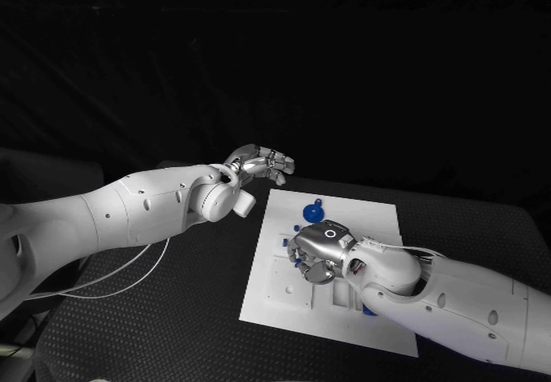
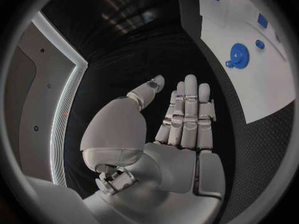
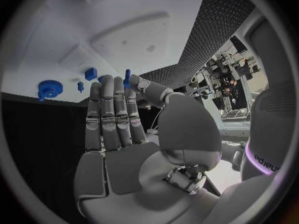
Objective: Assemble the parts on the task board
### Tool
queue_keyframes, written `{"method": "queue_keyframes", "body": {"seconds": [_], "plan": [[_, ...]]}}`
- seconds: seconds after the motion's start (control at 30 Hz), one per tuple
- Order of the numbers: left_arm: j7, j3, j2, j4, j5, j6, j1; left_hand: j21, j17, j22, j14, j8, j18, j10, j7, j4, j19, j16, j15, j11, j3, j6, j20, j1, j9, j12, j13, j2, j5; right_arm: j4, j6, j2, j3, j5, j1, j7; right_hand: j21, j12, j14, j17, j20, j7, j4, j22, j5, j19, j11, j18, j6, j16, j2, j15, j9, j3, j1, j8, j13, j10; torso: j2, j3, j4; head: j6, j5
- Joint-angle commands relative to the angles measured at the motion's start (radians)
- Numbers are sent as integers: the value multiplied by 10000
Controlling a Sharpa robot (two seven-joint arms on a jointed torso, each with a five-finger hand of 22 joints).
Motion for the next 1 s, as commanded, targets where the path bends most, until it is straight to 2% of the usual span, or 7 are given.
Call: {"method": "queue_keyframes", "body": {"seconds": [0.03, 0.2, 0.4, 0.5, 0.77, 0.87, 1.0], "plan": [[149, 7, 18, 36, 83, -22, 9, -70, 12, 12, 61, 9, 183, -71, -3, 10, 32, -49, 0, 10, -40, -87, 65, -38, -10, -38, -9, -66, -12, -5, 157, -22, -14, -309, -70, -9, 40, -70, 57, 15, 21, -2, -8, 176, -33, 60, 21, 60, 50, -20, 64, -22, 9, 52, -54, 21, 17, 71, -5, -5, -15, -114, 168], [148, 8, 32, 43, 83, -15, 9, -74, 19, 14, 62, 11, 184, -74, -2, 15, 34, -55, 0, 11, -40, -89, 66, -39, -10, -38, -9, -66, -12, -10, 183, -90, -15, -356, -106, -53, 41, -75, 58, 18, 22, -1, -12, 175, -32, 58, 22, 60, 49, -25, 67, -21, 11, 52, -58, 18, 21, 71, -1, 10, -18, -236, 252], [151, 8, 13, 37, 83, -19, 9, -79, 27, 17, 63, 13, 184, -75, -1, 19, 36, -63, 1, 12, -41, -92, 67, -40, -10, -37, -10, -67, -11, -19, 226, -215, -17, -356, -113, -59, 42, -79, 59, 22, 23, -1, -16, 175, -32, 57, 22, 60, 50, -30, 69, -21, 13, 53, -62, 16, 26, 72, -4, 11, -24, -296, 289], [154, 8, 19, 41, 84, -8, 9, -82, 31, 18, 64, 15, 184, -76, -1, 21, 37, -67, 2, 12, -41, -93, 67, -40, -11, -36, -10, -68, -12, -38, 271, -269, -22, -356, -137, -56, 43, -82, 61, 24, 23, 0, -19, 175, -33, 57, 22, 60, 50, -33, 72, -21, 14, 53, -66, 15, 30, 73, -4, 17, -33, -263, 317], [158, 8, 27, 43, 84, 11, 9, -87, 40, 21, 65, 18, 184, -78, -1, 27, 39, -75, 2, 13, -42, -96, 68, -43, -11, -35, -10, -67, -12, -77, 278, -253, -28, -336, -323, -37, 47, -88, 66, 30, 24, 0, -23, 176, -33, 58, 22, 60, 52, -38, 77, -21, 18, 52, -74, 12, 37, 77, -2, 21, -23, -302, 268], [150, 8, 17, 34, 84, 17, 9, -90, 44, 22, 65, 19, 184, -80, 0, 29, 40, -79, 3, 13, -43, -98, 69, -44, -11, -35, -11, -67, -13, -101, 296, -243, -29, -334, -360, -36, 48, -90, 68, 33, 23, 0, -25, 176, -35, 59, 22, 60, 52, -41, 82, -22, 19, 53, -76, 11, 41, 78, -4, 19, -18, -377, 226], [150, 8, 18, 34, 84, 22, 9, -93, 49, 23, 65, 20, 184, -81, 0, 31, 40, -84, 3, 13, -44, -99, 69, -45, -11, -34, -11, -70, -14, -125, 300, -235, -31, -333, -406, -33, 49, -93, 69, 35, 23, 0, -28, 176, -38, 59, 22, 60, 52, -44, 87, -22, 20, 54, -78, 9, 44, 79, 0, 9, -25, -390, 257]]}}
